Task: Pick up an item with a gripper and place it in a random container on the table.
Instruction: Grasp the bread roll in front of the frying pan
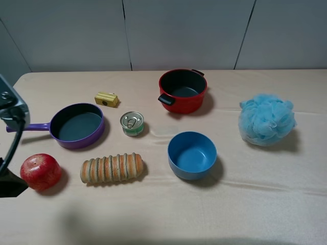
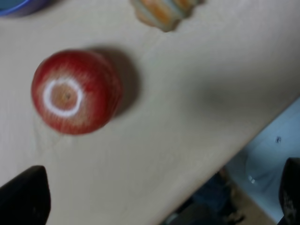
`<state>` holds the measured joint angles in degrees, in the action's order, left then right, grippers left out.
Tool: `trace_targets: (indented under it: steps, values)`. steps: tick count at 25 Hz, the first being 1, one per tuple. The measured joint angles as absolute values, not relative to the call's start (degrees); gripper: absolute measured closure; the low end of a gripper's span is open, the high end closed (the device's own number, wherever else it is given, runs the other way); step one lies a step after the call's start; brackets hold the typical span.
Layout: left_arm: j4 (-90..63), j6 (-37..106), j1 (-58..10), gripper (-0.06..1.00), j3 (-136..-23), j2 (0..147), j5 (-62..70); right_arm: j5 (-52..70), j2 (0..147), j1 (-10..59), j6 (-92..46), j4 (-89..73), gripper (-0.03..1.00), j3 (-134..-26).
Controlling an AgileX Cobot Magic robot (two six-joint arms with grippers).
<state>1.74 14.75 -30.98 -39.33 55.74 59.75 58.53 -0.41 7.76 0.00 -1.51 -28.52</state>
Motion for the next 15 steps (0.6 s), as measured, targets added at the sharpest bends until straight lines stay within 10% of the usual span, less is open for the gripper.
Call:
trace_targets:
  steps: [15]
  values:
    - [4.42, 32.35, -41.02, -0.05, -49.26, 76.84, 58.03, 58.53, -0.41, 7.76, 0.00, -1.51, 0.27, -28.52]
